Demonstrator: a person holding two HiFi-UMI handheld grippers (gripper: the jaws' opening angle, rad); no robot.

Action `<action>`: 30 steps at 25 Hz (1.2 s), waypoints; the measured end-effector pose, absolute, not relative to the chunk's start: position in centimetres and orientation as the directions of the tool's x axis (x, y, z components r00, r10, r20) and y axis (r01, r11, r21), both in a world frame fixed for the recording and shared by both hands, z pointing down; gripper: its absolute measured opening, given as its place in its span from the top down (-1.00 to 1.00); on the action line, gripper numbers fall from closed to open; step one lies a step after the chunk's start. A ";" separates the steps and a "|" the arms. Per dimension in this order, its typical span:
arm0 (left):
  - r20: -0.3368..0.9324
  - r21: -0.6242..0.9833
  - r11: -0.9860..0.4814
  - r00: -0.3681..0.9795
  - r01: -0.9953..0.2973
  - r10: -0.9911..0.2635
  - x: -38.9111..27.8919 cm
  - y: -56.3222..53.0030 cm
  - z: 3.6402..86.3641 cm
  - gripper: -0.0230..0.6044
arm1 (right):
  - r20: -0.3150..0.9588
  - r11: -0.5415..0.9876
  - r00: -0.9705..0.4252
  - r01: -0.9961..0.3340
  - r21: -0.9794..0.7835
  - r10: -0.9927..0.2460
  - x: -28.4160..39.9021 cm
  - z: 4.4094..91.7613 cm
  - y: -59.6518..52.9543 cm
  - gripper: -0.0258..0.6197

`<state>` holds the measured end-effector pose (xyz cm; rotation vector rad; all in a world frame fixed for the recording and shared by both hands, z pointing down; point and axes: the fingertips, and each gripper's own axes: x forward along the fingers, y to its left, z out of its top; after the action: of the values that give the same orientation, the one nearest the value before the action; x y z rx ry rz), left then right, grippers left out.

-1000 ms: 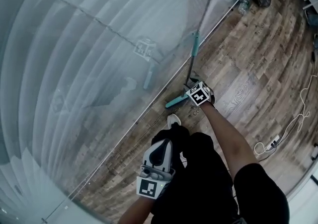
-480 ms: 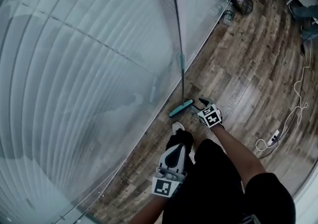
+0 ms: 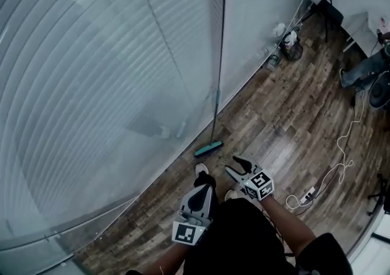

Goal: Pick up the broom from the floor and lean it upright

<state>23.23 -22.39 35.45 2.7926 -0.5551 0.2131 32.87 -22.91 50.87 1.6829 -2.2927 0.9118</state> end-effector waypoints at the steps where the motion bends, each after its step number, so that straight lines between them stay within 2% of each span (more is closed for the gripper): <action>1: 0.183 0.240 -0.890 0.918 -0.389 -0.352 23.0 -21.9 34.3 0.87 | 0.407 0.205 -0.363 -0.901 -0.383 -0.838 31.9 48.3 -22.1 0.30; 3: 0.129 0.262 -0.883 0.921 -0.390 -0.369 23.2 -21.8 32.6 0.87 | 0.312 0.230 -0.363 -0.891 -0.391 -0.878 30.7 44.0 -20.7 0.30; 5: 0.130 0.297 -0.864 0.914 -0.405 -0.384 23.3 -21.7 32.4 0.87 | 0.230 0.248 -0.359 -0.882 -0.400 -0.905 30.0 40.2 -19.4 0.35; 7: 0.127 0.305 -0.864 0.916 -0.401 -0.380 23.8 -20.7 32.2 0.87 | 0.145 0.267 -0.346 -0.880 -0.392 -0.927 29.8 36.8 -17.9 0.69; 9: 0.103 0.289 -0.877 0.923 -0.384 -0.370 24.5 -19.3 31.6 0.87 | 0.098 0.257 -0.312 -0.893 -0.368 -0.945 30.3 34.5 -16.4 0.78; 16: 0.038 0.214 -0.913 0.937 -0.347 -0.347 27.4 -16.2 28.9 0.87 | -0.082 0.222 -0.206 -0.921 -0.319 -0.975 33.0 27.2 -13.7 0.86; 23: 0.000 0.187 -0.909 0.926 -0.372 -0.378 28.5 -14.6 26.9 0.87 | -0.095 0.209 -0.206 -0.978 -0.022 -0.974 33.5 23.3 -12.3 0.86; 30: -0.003 0.162 -0.914 0.926 -0.372 -0.378 29.6 -14.0 26.1 0.87 | -0.085 0.193 -0.191 -0.981 -0.009 -0.978 33.7 23.5 -11.5 0.86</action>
<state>29.57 -14.01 26.08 2.9260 -0.5735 -0.0515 33.68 -11.52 23.45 2.0410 -2.4799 -0.0752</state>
